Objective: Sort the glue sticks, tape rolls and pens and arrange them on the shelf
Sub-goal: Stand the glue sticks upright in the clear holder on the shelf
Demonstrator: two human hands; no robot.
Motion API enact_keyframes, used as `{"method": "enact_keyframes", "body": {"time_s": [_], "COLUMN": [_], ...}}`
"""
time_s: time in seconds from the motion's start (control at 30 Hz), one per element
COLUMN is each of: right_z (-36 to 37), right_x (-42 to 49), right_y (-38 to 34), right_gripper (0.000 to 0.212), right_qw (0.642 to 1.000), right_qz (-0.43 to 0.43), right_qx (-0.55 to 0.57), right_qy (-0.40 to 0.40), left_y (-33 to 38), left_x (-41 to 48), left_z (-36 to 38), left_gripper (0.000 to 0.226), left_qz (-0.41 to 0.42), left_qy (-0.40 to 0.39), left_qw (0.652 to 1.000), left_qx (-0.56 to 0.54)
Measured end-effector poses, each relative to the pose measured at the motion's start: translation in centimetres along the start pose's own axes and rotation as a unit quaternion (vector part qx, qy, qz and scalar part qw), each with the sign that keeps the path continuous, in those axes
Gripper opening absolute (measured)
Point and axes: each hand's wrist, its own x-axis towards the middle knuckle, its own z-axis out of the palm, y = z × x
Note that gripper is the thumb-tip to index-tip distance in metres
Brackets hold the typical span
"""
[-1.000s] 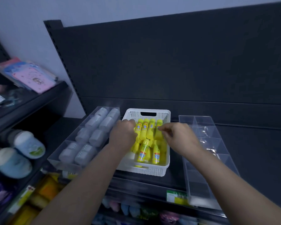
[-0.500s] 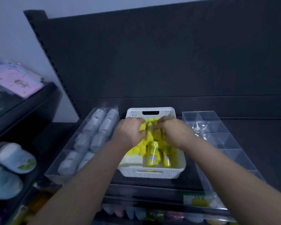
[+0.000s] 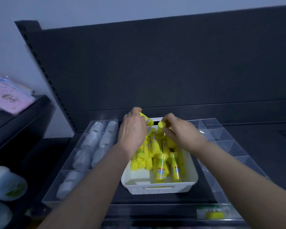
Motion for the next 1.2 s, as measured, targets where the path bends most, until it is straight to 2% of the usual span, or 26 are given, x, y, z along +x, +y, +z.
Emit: {"method": "enact_keyframes", "body": {"time_s": [0.1, 0.2, 0.4, 0.57, 0.73, 0.9, 0.97, 1.1, 1.2], "right_z": [-0.2, -0.6, 0.7, 1.1, 0.3, 0.8, 1.3, 2.8, 2.9], "right_x": [0.1, 0.6, 0.7, 1.5, 2.0, 2.7, 2.8, 2.9, 3.3], "right_y": [0.7, 1.8, 1.4, 2.0, 1.8, 0.4, -0.7, -3.0, -3.5], "right_gripper": [0.028, 0.029, 0.035, 0.038, 0.025, 0.035, 0.039, 0.063, 0.057], "right_qw": [0.989, 0.980, 0.997, 0.993, 0.979, 0.989, 0.987, 0.972, 0.971], "right_qz": [0.046, 0.057, 0.065, 0.100, 0.146, 0.136, 0.138, 0.138, 0.168], "right_qx": [0.110, 0.131, 0.043, 0.044, -0.124, -0.048, -0.017, -0.100, -0.083], "right_qy": [0.088, 0.137, -0.026, -0.033, -0.073, -0.042, -0.076, -0.160, -0.149], "left_y": [1.2, 2.8, 3.6, 2.1, 1.8, 1.4, 0.9, -0.4, -0.9], "left_x": [0.5, 1.1, 1.1, 0.5, 0.6, 0.9, 1.1, 1.2, 1.2], "left_z": [0.1, 0.8, 2.7, 2.7, 2.2, 1.8, 1.5, 1.0, 0.6], "left_gripper": [0.036, 0.036, 0.034, 0.035, 0.035, 0.035, 0.034, 0.032, 0.034], "left_qz": [0.005, -0.017, -0.085, -0.137, -0.125, -0.129, -0.130, -0.133, -0.137], "left_qy": [0.003, -0.001, -0.018, -0.010, 0.002, 0.015, 0.026, 0.025, 0.023], "left_qw": [1.000, 1.000, 0.996, 0.990, 0.992, 0.991, 0.991, 0.990, 0.989], "left_qx": [-0.008, -0.023, -0.010, -0.013, -0.016, -0.021, -0.024, -0.028, -0.049]}}
